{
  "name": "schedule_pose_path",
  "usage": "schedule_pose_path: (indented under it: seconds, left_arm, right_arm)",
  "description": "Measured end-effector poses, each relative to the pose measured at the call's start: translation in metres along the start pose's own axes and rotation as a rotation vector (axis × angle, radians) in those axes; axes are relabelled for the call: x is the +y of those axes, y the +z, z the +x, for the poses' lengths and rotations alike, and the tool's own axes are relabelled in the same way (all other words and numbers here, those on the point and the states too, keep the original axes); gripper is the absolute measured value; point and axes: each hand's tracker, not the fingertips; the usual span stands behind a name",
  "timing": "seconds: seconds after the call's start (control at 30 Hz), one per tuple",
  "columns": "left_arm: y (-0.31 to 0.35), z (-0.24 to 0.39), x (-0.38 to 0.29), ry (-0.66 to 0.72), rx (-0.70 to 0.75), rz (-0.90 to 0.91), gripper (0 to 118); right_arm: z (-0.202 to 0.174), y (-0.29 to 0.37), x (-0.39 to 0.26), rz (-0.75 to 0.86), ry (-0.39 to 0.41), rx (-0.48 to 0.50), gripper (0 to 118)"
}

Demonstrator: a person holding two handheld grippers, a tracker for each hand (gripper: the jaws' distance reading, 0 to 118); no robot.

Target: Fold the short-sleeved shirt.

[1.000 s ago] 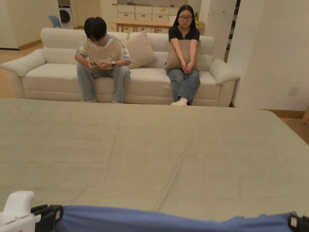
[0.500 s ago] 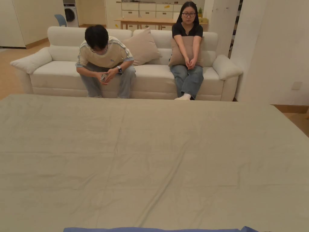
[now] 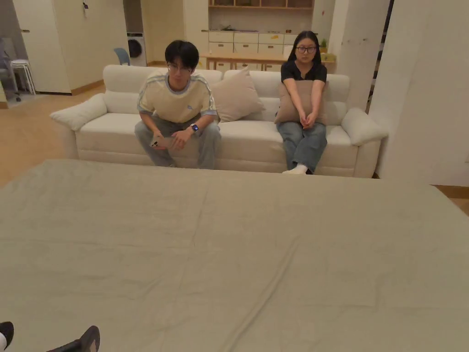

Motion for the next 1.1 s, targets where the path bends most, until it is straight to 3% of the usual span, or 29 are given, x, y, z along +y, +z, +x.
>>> schedule_pose_path:
  seconds: [0.07, 0.13, 0.17, 0.2, 0.23, 0.27, 0.3, 0.4, 0.53, 0.63, 0.67, 0.7, 0.73, 0.83, 0.87, 0.93, 1.0, 1.1]
  left_arm:
    - [0.026, 0.013, 0.016, -0.043, 0.032, 0.127, 117]
    - [0.04, 0.02, 0.022, -0.042, 0.021, 0.131, 115]
    - [0.043, 0.024, 0.025, -0.048, 0.026, 0.116, 99]
    - [0.045, 0.027, 0.025, -0.061, 0.038, 0.115, 61]
    - [0.045, 0.027, 0.024, -0.096, 0.054, 0.119, 10]
    - [0.04, 0.026, 0.022, -0.102, 0.066, 0.096, 0]
    - [0.036, 0.024, 0.018, -0.093, 0.093, 0.085, 0]
    - [0.028, 0.014, 0.01, -0.035, 0.041, 0.054, 0]
    - [0.015, 0.002, -0.006, -0.024, 0.024, -0.007, 0]
    - [-0.011, -0.019, -0.026, 0.083, -0.03, -0.14, 3]
    - [-0.021, -0.025, -0.03, 0.117, -0.025, -0.191, 12]
    - [-0.034, -0.032, -0.039, 0.133, -0.038, -0.251, 30]
    - [-0.048, -0.04, -0.051, 0.16, -0.07, -0.299, 61]
    - [-0.094, -0.058, -0.087, 0.327, -0.21, -0.519, 100]
    - [-0.099, -0.061, -0.097, 0.402, -0.357, -0.569, 116]
    - [-0.123, -0.07, -0.113, 0.456, -0.395, -0.681, 115]
    - [-0.14, -0.074, -0.122, 0.404, -0.397, -0.789, 115]
    - [-0.165, -0.084, -0.149, 0.375, -0.368, -0.78, 115]
  right_arm:
    - [-0.014, 0.019, 0.02, 0.127, -0.006, 0.031, 118]
    - [-0.026, 0.023, 0.035, 0.137, 0.015, 0.062, 118]
    - [-0.033, 0.024, 0.039, 0.149, 0.038, 0.057, 115]
    - [-0.039, 0.028, 0.044, 0.166, 0.075, 0.052, 105]
    - [-0.045, 0.03, 0.045, 0.179, 0.113, 0.04, 70]
    - [-0.05, 0.03, 0.044, 0.19, 0.155, 0.026, 0]
    - [-0.054, 0.03, 0.044, 0.166, 0.182, 0.014, 0]
    - [-0.056, 0.032, 0.05, 0.144, 0.111, 0.098, 0]
    - [-0.057, 0.038, 0.046, 0.12, 0.097, 0.106, 0]
    - [-0.06, 0.043, 0.042, 0.114, 0.103, 0.087, 0]
    - [-0.061, 0.046, 0.043, 0.114, 0.098, 0.081, 0]
    - [-0.063, 0.048, 0.042, 0.113, 0.094, 0.071, 0]
    - [-0.064, 0.05, 0.041, 0.111, 0.087, 0.057, 0]
    - [-0.066, 0.058, 0.044, 0.108, 0.045, 0.027, 0]
    - [-0.068, 0.059, 0.045, 0.103, 0.036, 0.015, 0]
    - [-0.067, 0.064, 0.048, 0.097, 0.011, -0.004, 0]
    - [-0.067, 0.066, 0.048, 0.096, -0.004, -0.016, 0]
    - [-0.066, 0.069, 0.052, 0.099, -0.014, -0.036, 0]
